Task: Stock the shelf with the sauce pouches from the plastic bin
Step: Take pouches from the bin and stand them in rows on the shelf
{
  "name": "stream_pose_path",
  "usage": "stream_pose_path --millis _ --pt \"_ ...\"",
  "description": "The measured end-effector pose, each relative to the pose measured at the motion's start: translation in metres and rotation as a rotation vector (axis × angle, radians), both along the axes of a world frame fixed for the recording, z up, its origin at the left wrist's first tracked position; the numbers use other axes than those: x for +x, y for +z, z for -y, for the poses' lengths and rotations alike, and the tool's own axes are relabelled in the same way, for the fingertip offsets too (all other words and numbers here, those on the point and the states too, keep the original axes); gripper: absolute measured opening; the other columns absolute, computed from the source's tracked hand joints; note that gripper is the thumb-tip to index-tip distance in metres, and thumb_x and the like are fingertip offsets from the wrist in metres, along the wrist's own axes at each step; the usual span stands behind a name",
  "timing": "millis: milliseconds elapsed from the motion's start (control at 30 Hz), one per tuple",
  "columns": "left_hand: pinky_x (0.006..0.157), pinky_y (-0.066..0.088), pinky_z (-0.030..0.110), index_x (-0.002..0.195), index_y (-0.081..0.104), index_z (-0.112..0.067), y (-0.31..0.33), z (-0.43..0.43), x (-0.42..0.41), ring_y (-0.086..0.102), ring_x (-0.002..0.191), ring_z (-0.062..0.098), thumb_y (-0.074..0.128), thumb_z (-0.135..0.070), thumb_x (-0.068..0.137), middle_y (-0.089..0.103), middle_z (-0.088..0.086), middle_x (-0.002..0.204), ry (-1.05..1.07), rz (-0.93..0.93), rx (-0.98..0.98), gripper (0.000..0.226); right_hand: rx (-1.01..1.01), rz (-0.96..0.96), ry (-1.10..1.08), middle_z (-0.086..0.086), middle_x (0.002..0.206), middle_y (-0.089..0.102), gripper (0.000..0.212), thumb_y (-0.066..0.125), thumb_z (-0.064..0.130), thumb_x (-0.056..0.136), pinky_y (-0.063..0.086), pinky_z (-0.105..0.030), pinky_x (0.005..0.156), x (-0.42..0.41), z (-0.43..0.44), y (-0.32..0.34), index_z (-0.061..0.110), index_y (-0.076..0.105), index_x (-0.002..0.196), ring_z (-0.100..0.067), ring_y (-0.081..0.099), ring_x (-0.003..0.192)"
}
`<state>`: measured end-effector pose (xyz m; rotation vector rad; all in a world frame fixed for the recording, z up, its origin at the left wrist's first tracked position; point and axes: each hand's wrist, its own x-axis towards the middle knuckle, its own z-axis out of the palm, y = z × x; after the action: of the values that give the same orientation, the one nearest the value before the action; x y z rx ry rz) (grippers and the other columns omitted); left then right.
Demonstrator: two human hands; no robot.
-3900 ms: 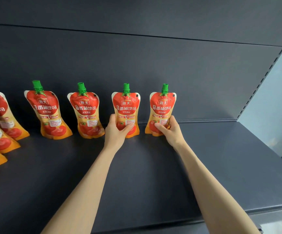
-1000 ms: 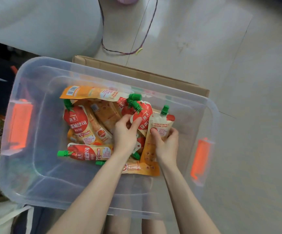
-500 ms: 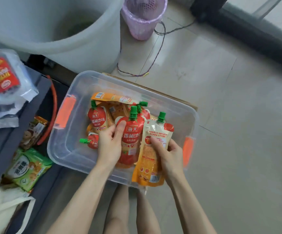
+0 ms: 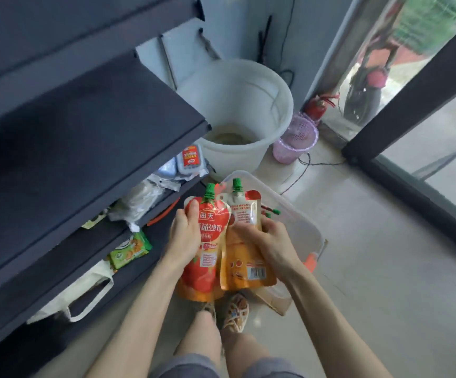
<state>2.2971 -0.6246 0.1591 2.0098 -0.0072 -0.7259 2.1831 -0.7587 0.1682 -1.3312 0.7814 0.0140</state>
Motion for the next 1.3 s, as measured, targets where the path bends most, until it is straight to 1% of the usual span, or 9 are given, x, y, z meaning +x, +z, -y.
stream_pose_path --millis 133,267,467,567,800,900,967,1100,1300 --pt "0.099 0.044 0.046 0.136 0.035 -0.013 0.038 -0.069 -0.006 0.057 0.11 0.025 0.044 -0.054 0.092 0.057 0.011 0.125 0.138 -0.267 -0.079 0.061 0.06 0.062 0.156 0.008 0.086 0.076 0.014 0.067 0.033 0.085 0.055 -0.021 0.058 0.014 -0.048 0.043 0.029 0.062 0.097 -0.017 0.073 0.076" --pt "0.089 0.05 0.037 0.121 0.045 -0.012 0.069 -0.15 -0.013 0.063 0.104 0.019 0.06 -0.021 0.09 0.064 0.01 0.119 0.161 -0.319 -0.303 0.035 0.203 0.078 0.3 -0.001 0.098 0.075 0.019 0.06 0.033 0.09 0.057 -0.027 0.066 0.028 -0.102 0.066 0.029 0.059 0.108 -0.023 0.072 0.089" --pt "0.082 0.055 0.044 0.098 0.068 -0.008 0.11 -0.262 -0.021 0.071 0.088 0.025 0.078 -0.04 0.06 0.075 0.008 0.092 0.341 -0.079 -0.355 0.051 0.219 0.037 0.514 0.001 0.115 0.07 0.053 0.041 0.066 0.085 0.055 -0.042 0.086 0.068 -0.195 0.097 0.033 0.057 0.124 -0.021 0.068 0.103" --pt "0.077 0.056 0.041 0.088 0.071 -0.011 0.129 -0.312 -0.021 0.072 0.084 0.024 0.074 -0.047 0.064 0.075 0.006 0.088 0.461 0.049 -0.391 0.044 0.222 0.021 0.617 0.01 0.098 0.075 0.056 0.035 0.073 0.08 0.058 -0.027 0.067 0.085 -0.249 0.114 0.033 0.065 0.107 -0.014 0.071 0.092" --pt "0.083 0.053 0.038 0.107 0.063 -0.033 0.17 -0.401 -0.009 0.069 0.096 0.013 0.059 -0.055 0.076 0.072 -0.007 0.103 0.501 0.194 -0.507 0.038 0.273 0.22 0.83 -0.007 0.121 0.067 0.058 0.055 0.068 0.08 0.053 -0.045 0.091 0.124 -0.355 0.145 0.027 0.061 0.122 -0.029 0.063 0.112" --pt "0.077 0.053 0.034 0.108 0.061 -0.034 0.19 -0.432 0.003 0.069 0.092 0.01 0.06 -0.05 0.078 0.072 -0.008 0.101 0.567 0.217 -0.586 0.034 0.087 0.286 0.789 -0.004 0.098 0.069 0.068 0.067 0.073 0.063 0.055 -0.049 0.086 0.143 -0.389 0.167 0.025 0.063 0.111 -0.024 0.068 0.092" --pt "0.073 0.053 0.032 0.107 0.062 -0.033 0.203 -0.449 0.014 0.07 0.089 0.008 0.063 -0.042 0.08 0.073 -0.009 0.098 0.582 0.221 -0.644 0.028 -0.059 0.329 0.747 0.01 0.082 0.067 0.068 0.066 0.079 0.053 0.057 -0.032 0.068 0.156 -0.408 0.183 0.032 0.061 0.101 -0.006 0.068 0.073" --pt "0.079 0.052 0.032 0.113 0.061 -0.031 0.224 -0.478 0.041 0.068 0.096 0.009 0.066 -0.031 0.082 0.071 -0.009 0.101 0.522 0.317 -0.632 0.031 -0.19 0.436 0.685 0.01 0.09 0.064 0.062 0.064 0.071 0.06 0.047 -0.01 0.051 0.191 -0.433 0.209 0.03 0.049 0.105 0.009 0.064 0.066" --pt "0.079 0.053 0.032 0.108 0.064 -0.025 0.244 -0.51 0.099 0.067 0.099 0.012 0.073 -0.039 0.069 0.072 -0.004 0.104 0.546 0.513 -0.633 0.042 -0.015 0.513 0.616 0.002 0.099 0.072 0.041 0.062 0.046 0.085 0.055 -0.031 0.072 0.259 -0.453 0.234 0.021 0.054 0.118 -0.013 0.071 0.086"
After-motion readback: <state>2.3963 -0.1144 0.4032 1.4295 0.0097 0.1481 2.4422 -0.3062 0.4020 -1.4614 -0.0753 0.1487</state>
